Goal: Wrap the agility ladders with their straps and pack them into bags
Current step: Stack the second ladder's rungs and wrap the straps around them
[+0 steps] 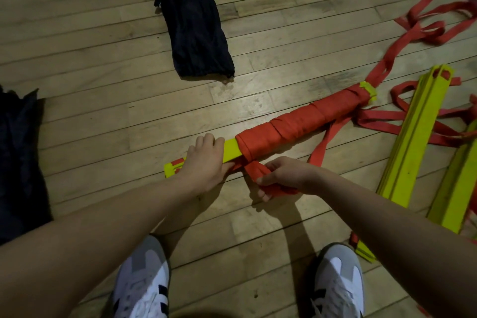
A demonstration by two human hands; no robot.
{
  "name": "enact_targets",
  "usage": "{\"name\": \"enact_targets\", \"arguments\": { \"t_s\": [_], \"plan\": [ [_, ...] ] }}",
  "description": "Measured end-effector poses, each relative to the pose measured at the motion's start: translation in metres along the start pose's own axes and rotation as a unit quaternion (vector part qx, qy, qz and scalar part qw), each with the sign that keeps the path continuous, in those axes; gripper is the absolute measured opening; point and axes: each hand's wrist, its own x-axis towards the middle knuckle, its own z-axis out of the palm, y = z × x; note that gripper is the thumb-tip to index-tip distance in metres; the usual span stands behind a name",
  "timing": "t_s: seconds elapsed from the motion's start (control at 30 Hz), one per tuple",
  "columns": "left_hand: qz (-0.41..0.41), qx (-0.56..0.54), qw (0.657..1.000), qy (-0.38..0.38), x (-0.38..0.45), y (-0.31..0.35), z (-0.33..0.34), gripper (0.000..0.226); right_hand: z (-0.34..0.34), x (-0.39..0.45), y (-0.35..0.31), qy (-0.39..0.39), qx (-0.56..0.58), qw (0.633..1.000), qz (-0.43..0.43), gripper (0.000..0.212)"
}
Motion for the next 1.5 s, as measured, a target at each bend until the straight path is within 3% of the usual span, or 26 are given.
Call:
{"name": "enact_targets", "arguments": {
  "t_s": [0.23, 0.47, 0.6, 0.83, 0.97, 1.03, 1.2, 1.37, 1.5],
  "plan": [
    [-0.02, -0.105, 0.991, 0.084, 0.004, -0.022, -0.006, 0.051, -0.002, 0.003, 0.001, -0.046, 0.02, 0.999, 0.001, 0.01],
    [-0.076, -0.015, 0.99, 0.12, 0.016, -0.025, -0.012, 0.05, 0.011, 0.011, -0.011, 0.03, 0.074, 0.996, -0.038, 0.011],
    [-0.025, 0.107, 0.987, 0.119, 0.017, -0.026, -0.012, 0.052, 0.014, 0.016, -0.023, 0.035, 0.098, 0.993, -0.049, 0.007],
    [0.127, 0.135, 0.97, 0.158, -0.017, -0.025, 0.005, 0.061, 0.024, 0.02, -0.015, 0.08, 0.058, 0.994, -0.036, 0.019],
    [0.127, 0.086, 0.982, 0.109, -0.03, -0.009, 0.02, 0.055, 0.024, 0.018, -0.012, 0.091, 0.066, 0.993, -0.031, 0.019],
    [0.074, 0.058, 0.994, 0.06, -0.027, -0.001, 0.012, 0.046, 0.022, 0.016, -0.011, 0.093, 0.063, 0.993, -0.027, 0.018],
    [-0.049, 0.054, 0.997, 0.027, -0.003, -0.004, -0.003, 0.059, 0.018, 0.013, -0.011, 0.086, 0.041, 0.995, -0.016, 0.012],
    [-0.049, 0.106, 0.993, -0.004, 0.016, -0.012, -0.016, 0.045, 0.025, 0.015, -0.019, 0.113, 0.013, 0.99, -0.083, 0.017],
    [-0.042, 0.13, 0.991, -0.008, 0.027, -0.006, -0.024, 0.044, 0.027, 0.018, -0.02, 0.116, 0.049, 0.989, -0.082, 0.013]
  ]
}}
